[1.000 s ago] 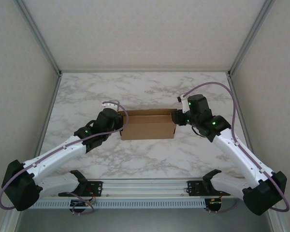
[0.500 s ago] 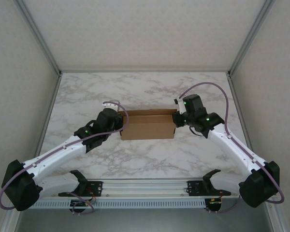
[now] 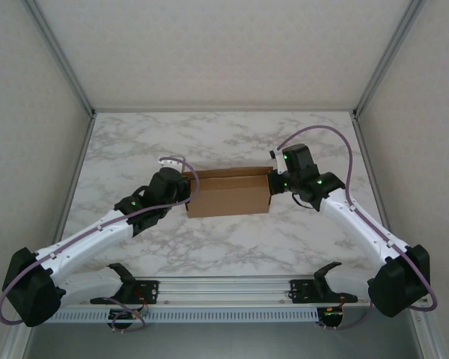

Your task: Fold the paper box

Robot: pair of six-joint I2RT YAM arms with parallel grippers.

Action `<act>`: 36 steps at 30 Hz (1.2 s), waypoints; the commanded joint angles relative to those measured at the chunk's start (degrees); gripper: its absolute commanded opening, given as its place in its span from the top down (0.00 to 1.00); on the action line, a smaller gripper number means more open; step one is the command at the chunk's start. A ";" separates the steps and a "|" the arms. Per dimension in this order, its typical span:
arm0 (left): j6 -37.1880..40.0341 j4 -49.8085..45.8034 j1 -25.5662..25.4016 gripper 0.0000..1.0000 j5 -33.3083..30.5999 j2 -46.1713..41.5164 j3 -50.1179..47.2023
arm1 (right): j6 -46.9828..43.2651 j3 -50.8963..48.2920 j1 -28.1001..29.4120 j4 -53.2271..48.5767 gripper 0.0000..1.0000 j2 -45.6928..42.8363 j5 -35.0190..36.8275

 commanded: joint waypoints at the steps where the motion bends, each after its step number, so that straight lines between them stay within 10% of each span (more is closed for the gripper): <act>1: 1.61 -6.06 -0.79 1.00 2.21 0.09 -0.76 | -1.77 -0.87 0.26 -4.05 0.97 1.46 2.14; 36: -2.25 -3.54 -0.79 1.00 4.92 -1.01 -2.88 | 3.01 -11.10 4.69 2.42 0.93 -3.49 7.74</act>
